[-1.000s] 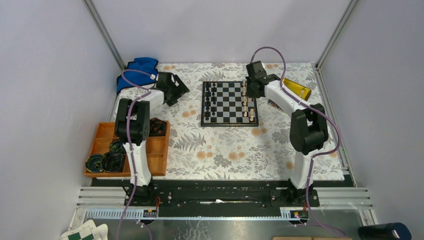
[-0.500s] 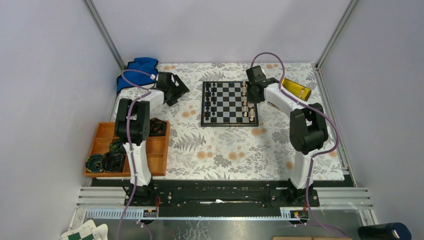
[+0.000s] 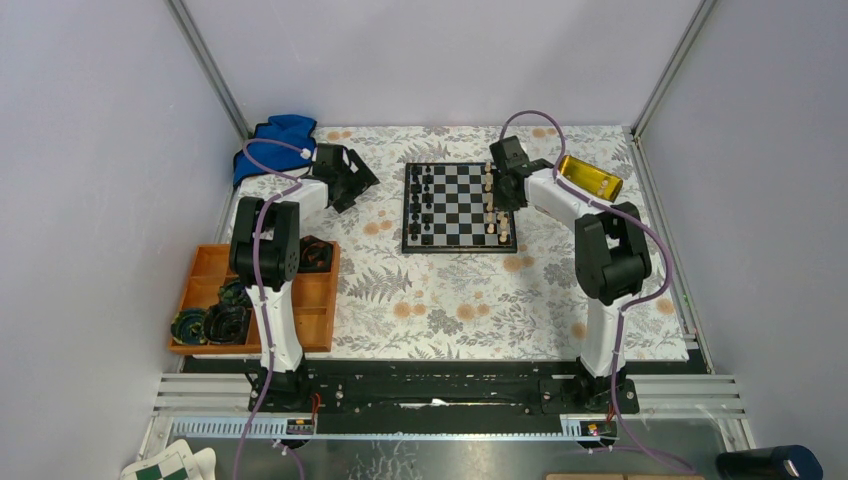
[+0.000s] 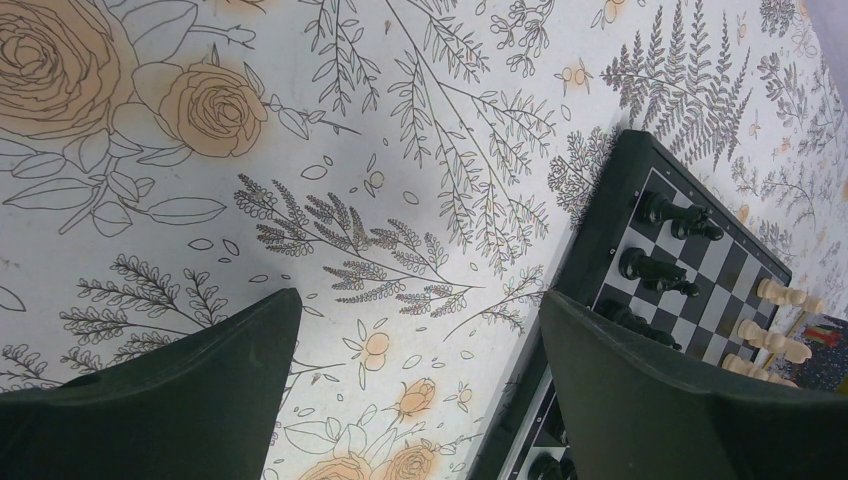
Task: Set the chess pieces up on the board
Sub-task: Place the chess piece on the chessboard.
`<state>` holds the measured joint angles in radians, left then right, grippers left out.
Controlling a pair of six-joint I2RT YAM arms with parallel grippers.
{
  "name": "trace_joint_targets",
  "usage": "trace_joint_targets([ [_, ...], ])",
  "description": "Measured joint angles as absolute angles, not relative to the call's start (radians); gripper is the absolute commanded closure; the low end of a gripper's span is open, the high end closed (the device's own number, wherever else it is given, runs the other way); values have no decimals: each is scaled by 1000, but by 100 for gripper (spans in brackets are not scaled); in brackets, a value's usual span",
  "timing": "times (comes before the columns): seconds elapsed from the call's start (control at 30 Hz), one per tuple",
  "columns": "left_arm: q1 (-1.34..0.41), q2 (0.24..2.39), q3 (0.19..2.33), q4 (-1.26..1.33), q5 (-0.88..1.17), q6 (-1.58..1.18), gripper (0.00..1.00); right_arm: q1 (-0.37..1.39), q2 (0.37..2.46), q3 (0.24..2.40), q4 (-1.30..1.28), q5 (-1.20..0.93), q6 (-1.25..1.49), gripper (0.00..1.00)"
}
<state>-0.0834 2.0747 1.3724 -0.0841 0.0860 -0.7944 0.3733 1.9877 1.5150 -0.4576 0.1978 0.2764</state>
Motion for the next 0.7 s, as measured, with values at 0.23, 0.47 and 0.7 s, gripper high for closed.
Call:
trace_joint_targets([
  [0.23,-83,2075,1372,-84,86,-794,1,373,2003,1515,-456,198,275,100],
  [0.47,-85,2075,1372,-84,81,-794,1,373,2014,1515,-443,200,273,100],
  [0.7,-85,2075,1372,-84,80,-794,1,373,2015,1515,-435,200,269,100],
])
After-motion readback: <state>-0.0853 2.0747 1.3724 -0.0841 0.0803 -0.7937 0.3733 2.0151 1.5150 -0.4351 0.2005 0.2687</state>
